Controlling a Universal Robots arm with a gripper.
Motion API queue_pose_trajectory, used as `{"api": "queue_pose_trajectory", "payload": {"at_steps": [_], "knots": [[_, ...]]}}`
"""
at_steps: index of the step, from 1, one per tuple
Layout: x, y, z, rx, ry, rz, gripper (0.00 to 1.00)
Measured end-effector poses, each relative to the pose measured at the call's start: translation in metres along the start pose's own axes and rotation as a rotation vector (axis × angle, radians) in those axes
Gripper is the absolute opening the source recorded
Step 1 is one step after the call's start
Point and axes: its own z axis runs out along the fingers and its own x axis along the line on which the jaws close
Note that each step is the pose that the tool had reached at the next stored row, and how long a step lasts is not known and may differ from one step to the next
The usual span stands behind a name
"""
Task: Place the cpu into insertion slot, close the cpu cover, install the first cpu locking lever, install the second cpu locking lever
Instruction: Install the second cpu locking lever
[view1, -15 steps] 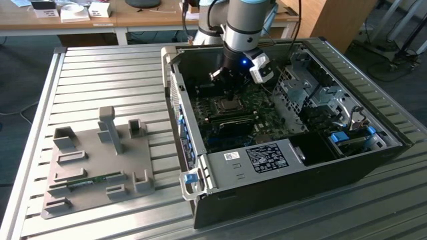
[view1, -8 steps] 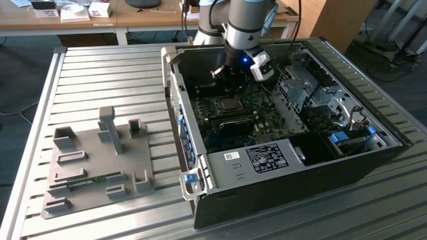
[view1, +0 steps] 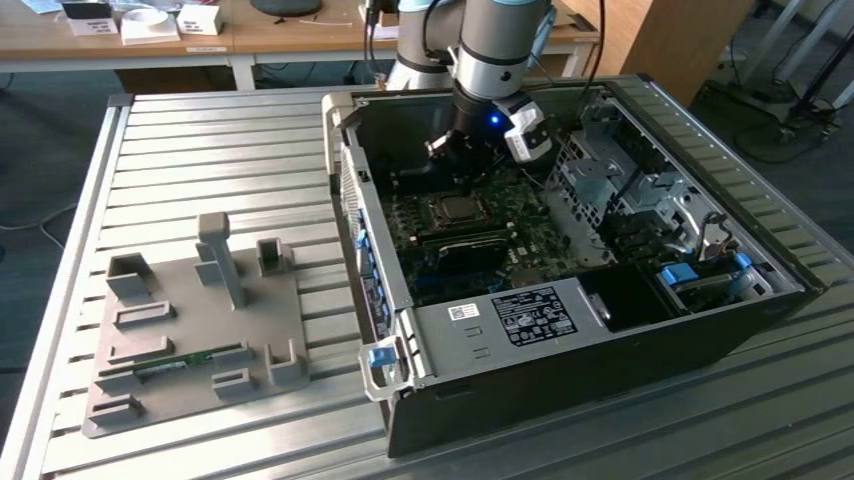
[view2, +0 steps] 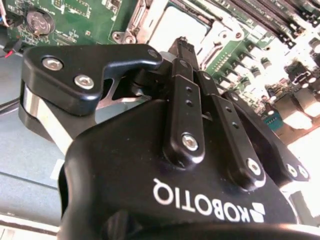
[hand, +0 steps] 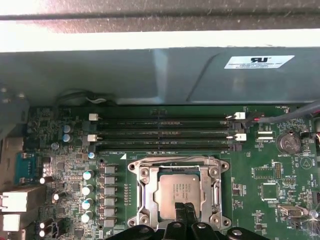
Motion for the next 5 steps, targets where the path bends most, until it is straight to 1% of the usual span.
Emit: {"api": "queue_pose_trajectory", "payload": {"at_steps": [5], "knots": [[0.0,-0.0012,-0.0001,-0.0001,0.0,0.0,0.11]]}}
